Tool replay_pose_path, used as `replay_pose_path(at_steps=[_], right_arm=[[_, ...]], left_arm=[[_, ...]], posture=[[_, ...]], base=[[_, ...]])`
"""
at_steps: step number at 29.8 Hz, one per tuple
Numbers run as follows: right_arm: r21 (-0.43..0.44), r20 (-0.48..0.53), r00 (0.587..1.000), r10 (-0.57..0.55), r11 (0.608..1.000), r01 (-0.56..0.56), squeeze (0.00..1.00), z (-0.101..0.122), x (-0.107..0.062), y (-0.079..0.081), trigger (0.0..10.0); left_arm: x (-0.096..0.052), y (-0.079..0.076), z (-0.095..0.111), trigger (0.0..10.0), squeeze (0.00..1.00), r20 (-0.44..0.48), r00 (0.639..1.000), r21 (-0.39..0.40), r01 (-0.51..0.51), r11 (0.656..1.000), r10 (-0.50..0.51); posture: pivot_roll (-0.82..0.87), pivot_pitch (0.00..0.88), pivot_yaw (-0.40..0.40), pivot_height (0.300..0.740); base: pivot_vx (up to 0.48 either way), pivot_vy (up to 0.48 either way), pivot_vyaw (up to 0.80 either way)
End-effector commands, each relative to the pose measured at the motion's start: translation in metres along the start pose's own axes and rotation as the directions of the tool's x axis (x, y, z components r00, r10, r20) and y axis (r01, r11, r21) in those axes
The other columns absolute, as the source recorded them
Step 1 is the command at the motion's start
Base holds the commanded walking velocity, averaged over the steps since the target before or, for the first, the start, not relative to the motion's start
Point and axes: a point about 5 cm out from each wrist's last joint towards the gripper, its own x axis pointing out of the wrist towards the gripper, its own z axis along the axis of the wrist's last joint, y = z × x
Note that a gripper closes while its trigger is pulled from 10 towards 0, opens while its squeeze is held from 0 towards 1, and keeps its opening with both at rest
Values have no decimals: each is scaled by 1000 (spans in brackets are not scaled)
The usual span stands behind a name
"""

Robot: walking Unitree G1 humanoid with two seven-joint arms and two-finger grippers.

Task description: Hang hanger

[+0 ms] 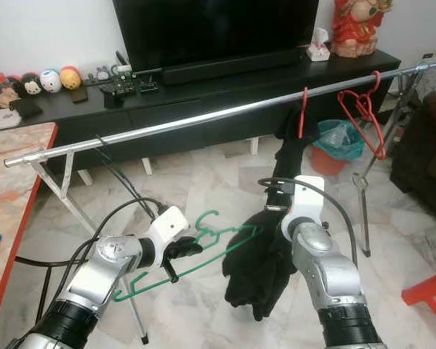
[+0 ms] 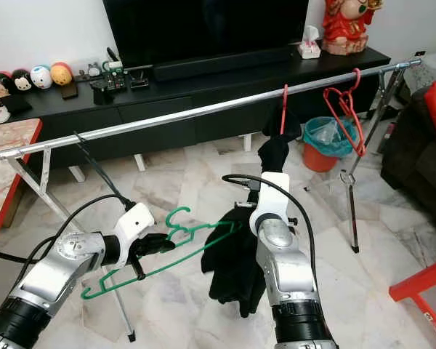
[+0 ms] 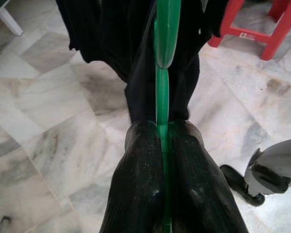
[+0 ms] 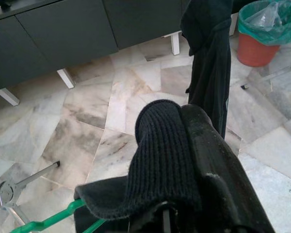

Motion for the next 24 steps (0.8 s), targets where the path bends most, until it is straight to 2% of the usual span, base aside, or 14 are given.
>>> replay_pose_path(at_steps=[1,3,4,5,7,9,17,21,24], right_arm=[[-1,24,999,22,1000,-22,0,6,-3,5,10000],[-4,17,1000,26,1000,-26,0,4,-3,6,10000],[-4,17,1000,26,1000,-26,0,4,-3,6,10000],[-6,11,999,31,1000,-31,0,3,-3,7,10000],[-6,10,999,31,1000,-31,0,3,-3,7,10000],[-11,4,1000,19,1000,-19,0,1,-3,4,10000],[-8,7,1000,30,1000,-30,0,4,-2,7,10000],[-4,23,998,50,999,-50,0,9,-4,13,10000],[-5,24,998,52,999,-52,0,10,-4,13,10000]], left_arm=[[-3,1,4,10000,0,21,1000,14,2,1000,-2],[-4,-6,6,10000,0,43,996,0,73,997,-73],[-4,-6,6,10000,0,43,996,0,73,997,-73],[-6,-13,8,10000,0,66,988,-13,139,990,-137],[-7,-16,9,10000,0,76,983,-18,168,986,-166],[-12,-23,9,10000,0,88,968,-27,237,971,-234],[-17,-17,14,10000,0,114,967,-34,231,972,-226],[-13,-12,9,10000,0,66,983,-22,173,985,-171],[-14,-12,4,10000,0,32,984,-16,175,984,-175]], posture=[[11,0,51,740],[13,1,51,740],[13,1,51,740],[13,2,52,740],[13,2,52,740],[16,5,53,740],[19,9,53,740],[14,13,53,740],[13,15,53,740]], base=[[0,0,0],[0,0,0],[0,0,0],[0,0,0],[0,0,0],[0,0,0],[0,0,0],[0,0,0],[0,0,0]])
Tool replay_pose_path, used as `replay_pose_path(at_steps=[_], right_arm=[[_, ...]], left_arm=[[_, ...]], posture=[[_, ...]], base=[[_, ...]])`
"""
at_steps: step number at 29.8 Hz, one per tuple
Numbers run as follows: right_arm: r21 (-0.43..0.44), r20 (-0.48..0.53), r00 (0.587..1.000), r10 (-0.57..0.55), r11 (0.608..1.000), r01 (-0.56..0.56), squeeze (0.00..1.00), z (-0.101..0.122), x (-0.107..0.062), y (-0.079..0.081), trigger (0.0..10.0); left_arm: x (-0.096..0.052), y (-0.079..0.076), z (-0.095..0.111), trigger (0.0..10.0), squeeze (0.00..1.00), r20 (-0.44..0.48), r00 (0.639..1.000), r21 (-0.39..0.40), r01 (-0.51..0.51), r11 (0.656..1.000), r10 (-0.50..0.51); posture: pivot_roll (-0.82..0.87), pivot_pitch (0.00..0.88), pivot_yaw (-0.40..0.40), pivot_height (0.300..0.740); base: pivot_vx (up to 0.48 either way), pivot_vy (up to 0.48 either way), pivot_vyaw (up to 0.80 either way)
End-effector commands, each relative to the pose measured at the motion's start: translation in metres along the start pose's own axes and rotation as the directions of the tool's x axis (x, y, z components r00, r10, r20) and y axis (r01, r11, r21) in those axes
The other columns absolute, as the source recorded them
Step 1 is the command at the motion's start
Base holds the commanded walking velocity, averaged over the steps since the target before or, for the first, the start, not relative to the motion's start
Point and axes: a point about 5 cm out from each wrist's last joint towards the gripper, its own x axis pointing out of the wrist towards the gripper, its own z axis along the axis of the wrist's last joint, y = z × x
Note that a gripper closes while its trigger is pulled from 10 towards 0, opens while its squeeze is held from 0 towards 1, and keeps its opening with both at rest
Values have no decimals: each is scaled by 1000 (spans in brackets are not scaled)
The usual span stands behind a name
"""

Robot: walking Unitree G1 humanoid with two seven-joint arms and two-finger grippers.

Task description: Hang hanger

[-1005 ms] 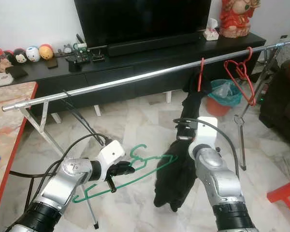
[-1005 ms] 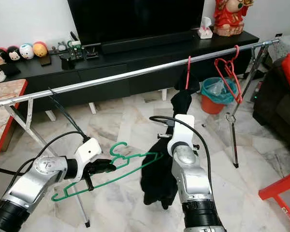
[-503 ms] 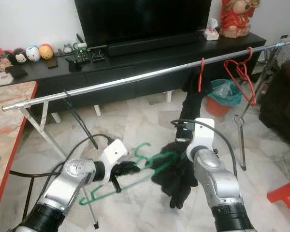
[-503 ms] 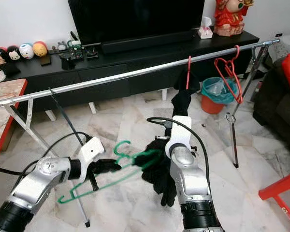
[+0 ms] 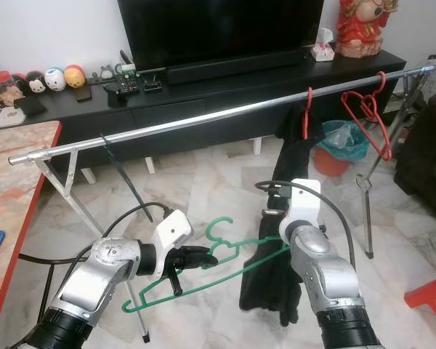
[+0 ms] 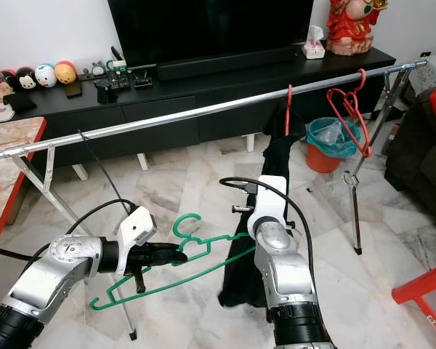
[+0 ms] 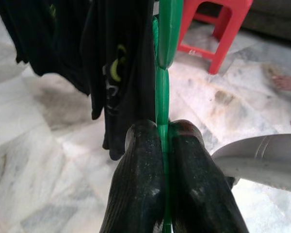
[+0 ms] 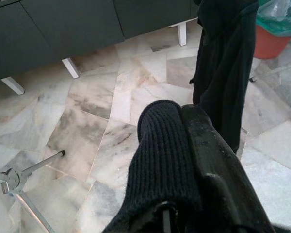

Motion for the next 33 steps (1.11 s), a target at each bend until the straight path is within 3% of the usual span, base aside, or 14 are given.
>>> replay_pose_path(at_steps=[1,11,18,25,33], right_arm=[[-2,60,998,33,999,-33,0,15,-4,8,10000],[-7,53,998,42,999,-42,0,14,-4,9,10000],[-9,44,997,68,998,-67,0,14,-5,14,10000],[-20,44,996,76,997,-76,0,15,-3,14,10000],[-31,55,993,100,995,-98,0,21,-3,18,10000]], left_arm=[[-4,3,-1,10000,0,-28,999,31,-18,999,19],[-7,26,-2,10000,0,-44,974,44,-219,975,221],[-1,16,0,10000,0,0,990,15,-138,990,138],[-2,-3,9,10000,0,91,995,-41,38,998,-34],[-2,-1,8,10000,0,71,997,-22,23,1000,-21]], posture=[[13,17,52,740],[15,25,47,740],[11,33,48,740],[12,36,48,740],[8,38,51,740]], base=[[0,0,0],[0,0,0],[0,0,0],[0,0,0],[0,0,0]])
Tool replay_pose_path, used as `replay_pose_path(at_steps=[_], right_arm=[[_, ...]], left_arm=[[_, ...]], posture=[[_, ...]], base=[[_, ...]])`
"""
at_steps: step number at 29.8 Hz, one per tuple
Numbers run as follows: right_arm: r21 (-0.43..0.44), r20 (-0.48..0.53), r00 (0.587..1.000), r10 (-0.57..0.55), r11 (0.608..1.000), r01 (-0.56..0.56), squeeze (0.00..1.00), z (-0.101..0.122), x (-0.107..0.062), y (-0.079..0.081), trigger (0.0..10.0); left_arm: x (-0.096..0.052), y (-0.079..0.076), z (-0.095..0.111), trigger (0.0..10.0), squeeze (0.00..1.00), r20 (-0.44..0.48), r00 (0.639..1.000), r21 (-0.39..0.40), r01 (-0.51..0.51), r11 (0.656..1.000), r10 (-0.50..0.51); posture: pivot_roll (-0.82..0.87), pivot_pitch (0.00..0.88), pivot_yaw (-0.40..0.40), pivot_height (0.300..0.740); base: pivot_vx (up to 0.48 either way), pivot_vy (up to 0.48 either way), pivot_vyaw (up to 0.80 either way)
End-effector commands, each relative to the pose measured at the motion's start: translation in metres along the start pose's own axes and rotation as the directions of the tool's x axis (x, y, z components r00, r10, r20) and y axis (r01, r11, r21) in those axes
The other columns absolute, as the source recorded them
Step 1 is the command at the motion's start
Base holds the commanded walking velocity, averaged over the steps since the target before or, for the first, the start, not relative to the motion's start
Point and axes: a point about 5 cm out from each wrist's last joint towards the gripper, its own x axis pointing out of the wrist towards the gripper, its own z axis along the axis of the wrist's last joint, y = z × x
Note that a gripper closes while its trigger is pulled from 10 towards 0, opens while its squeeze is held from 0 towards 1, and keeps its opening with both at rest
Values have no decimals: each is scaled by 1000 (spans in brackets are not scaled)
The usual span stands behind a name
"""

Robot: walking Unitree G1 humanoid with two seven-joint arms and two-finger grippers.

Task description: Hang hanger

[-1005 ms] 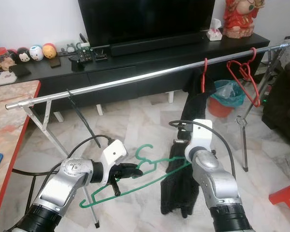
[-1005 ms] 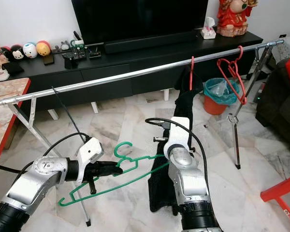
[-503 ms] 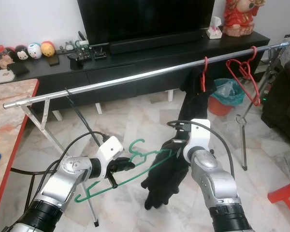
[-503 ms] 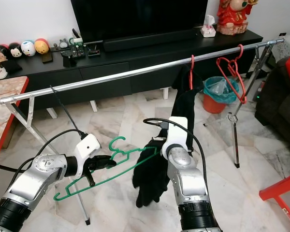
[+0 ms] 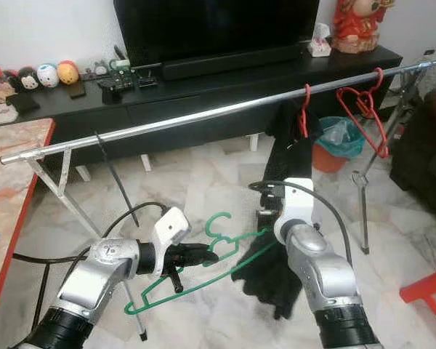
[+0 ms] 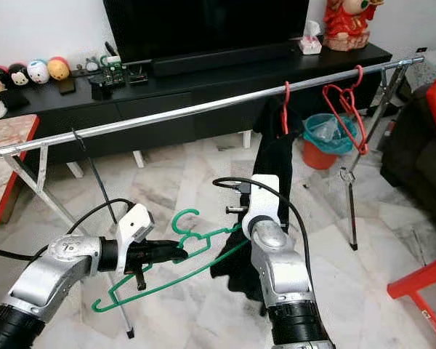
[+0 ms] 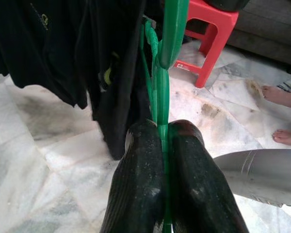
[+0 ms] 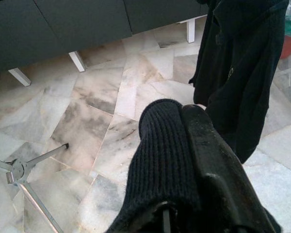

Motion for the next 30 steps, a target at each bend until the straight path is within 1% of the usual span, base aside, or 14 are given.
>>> replay_pose_path(at_steps=[1,4,8,9,10,12,13,20,22,24,26,28,29,30], right_arm=[[-7,65,997,49,999,-48,0,20,-3,13,10000],[-3,72,995,72,997,-72,0,22,-6,21,10000],[-1,66,994,82,997,-82,0,20,-7,26,10000],[-1,66,994,82,997,-82,0,20,-7,26,10000],[1,61,995,84,996,-84,0,19,-7,27,10000],[1,59,995,84,996,-84,0,18,-8,28,10000],[2,51,995,80,997,-80,0,16,-9,28,10000],[7,42,997,68,998,-68,0,13,-9,26,10000],[8,42,997,62,998,-62,0,13,-8,26,10000],[10,43,997,57,998,-58,0,13,-8,25,10000],[12,39,998,45,999,-46,0,13,-8,23,10000],[13,37,998,41,999,-42,0,11,-8,23,10000],[14,32,999,34,999,-35,0,10,-8,22,10000],[14,31,999,32,999,-32,0,10,-8,21,10000]], left_arm=[[-1,3,2,10000,0,-11,999,20,-36,999,36],[1,10,-3,10000,0,-37,993,19,-107,994,108],[3,17,-1,10000,0,-31,982,28,-184,982,185],[3,17,-1,10000,0,-31,982,28,-184,982,185],[3,20,-1,10000,0,-31,976,39,-216,976,217],[4,23,1,10000,0,-21,968,37,-249,968,250],[4,27,1,10000,0,-28,955,43,-294,955,295],[0,36,2,10000,0,-58,924,76,-373,925,378],[-3,41,2,10000,0,-72,908,110,-404,908,413],[-4,43,3,10000,0,-71,900,107,-423,900,431],[-10,51,7,10000,0,-58,866,122,-488,864,497],[-13,54,8,10000,0,-45,850,117,-518,848,525],[-16,58,12,10000,0,-27,824,120,-559,820,566],[-17,60,13,10000,0,-20,815,122,-573,810,579]], posture=[[6,31,52,740],[3,24,52,740],[5,7,51,740],[5,7,51,740],[5,3,50,740],[5,0,51,740],[6,0,50,740],[10,0,50,740],[11,0,50,740],[11,0,49,740],[14,0,47,740],[16,0,46,740],[17,0,46,740],[17,0,46,740]], base=[[0,0,0],[0,0,0],[0,0,0],[0,0,0],[0,0,0],[0,0,0],[0,0,0],[0,0,0],[0,0,0],[0,0,0],[0,0,0],[0,0,0],[0,0,0],[0,0,0]])
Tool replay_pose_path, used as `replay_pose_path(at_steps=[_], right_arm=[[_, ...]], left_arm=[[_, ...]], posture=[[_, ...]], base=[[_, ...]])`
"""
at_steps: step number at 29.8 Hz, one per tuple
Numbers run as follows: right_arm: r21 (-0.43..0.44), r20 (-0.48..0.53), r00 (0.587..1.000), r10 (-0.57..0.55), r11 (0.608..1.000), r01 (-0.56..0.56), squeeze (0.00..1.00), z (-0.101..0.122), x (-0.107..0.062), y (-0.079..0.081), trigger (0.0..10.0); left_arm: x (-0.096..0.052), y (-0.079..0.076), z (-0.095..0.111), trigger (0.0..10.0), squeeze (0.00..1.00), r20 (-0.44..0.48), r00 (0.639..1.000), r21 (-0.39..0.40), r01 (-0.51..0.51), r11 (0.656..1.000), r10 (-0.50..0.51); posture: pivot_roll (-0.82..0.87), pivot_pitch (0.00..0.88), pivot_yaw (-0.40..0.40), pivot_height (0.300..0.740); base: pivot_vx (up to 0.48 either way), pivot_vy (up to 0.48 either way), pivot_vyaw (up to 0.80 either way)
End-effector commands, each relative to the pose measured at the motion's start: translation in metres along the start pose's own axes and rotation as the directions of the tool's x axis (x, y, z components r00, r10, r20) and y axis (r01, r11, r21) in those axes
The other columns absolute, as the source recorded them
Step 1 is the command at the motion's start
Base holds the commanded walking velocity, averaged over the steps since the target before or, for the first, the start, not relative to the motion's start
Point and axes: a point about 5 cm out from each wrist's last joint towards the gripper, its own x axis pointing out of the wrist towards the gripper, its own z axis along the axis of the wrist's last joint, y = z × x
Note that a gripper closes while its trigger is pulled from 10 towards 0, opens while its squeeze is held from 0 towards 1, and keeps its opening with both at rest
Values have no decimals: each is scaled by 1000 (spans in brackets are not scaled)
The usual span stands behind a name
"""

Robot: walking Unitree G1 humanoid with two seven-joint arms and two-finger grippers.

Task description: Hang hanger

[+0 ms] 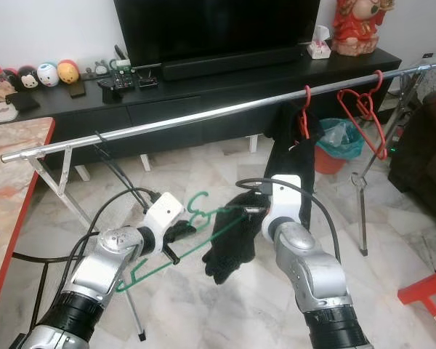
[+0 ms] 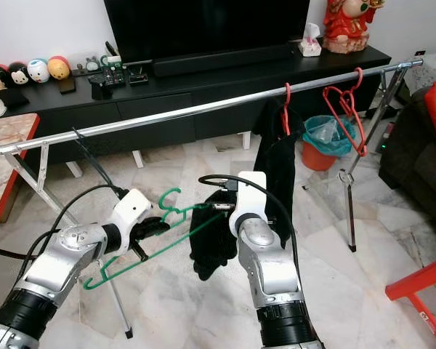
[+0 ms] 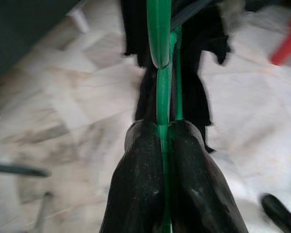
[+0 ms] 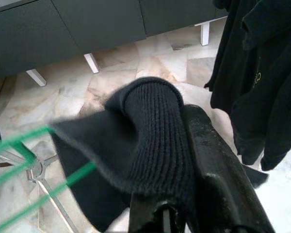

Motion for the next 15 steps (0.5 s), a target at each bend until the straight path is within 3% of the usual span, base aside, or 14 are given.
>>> replay_pose_path(at_steps=[1,5,7,8,10,14,15], right_arm=[[3,23,1000,-7,1000,7,0,4,-2,1,10000],[-9,18,1000,-8,1000,8,0,3,-2,1,10000],[-6,18,1000,-9,1000,9,0,3,-2,1,10000],[-7,18,1000,-10,1000,10,0,3,-2,1,10000],[-6,19,1000,-21,1000,21,0,3,-2,-2,10000],[-8,19,1000,-24,1000,24,0,3,-1,-3,10000],[-8,19,1000,-21,1000,22,0,3,-1,-2,10000]], left_arm=[[-5,18,8,10000,0,31,994,12,-108,994,108],[-5,27,17,10000,0,93,976,-30,-196,980,198],[-4,27,19,10000,0,104,976,-41,-188,981,192],[-4,24,20,10000,0,105,981,-42,-156,987,160],[-6,9,19,10000,0,105,995,9,2,1000,-3],[-9,-4,17,10000,0,128,985,35,111,993,-115],[-10,-14,18,10000,0,145,971,19,188,982,-189]], posture=[[17,0,46,740],[14,0,45,740],[14,0,45,740],[14,0,44,740],[16,2,44,740],[17,2,45,740],[17,3,44,740]], base=[[0,0,0],[0,0,0],[0,0,0],[0,0,0],[0,0,0],[0,0,0],[0,0,0]])
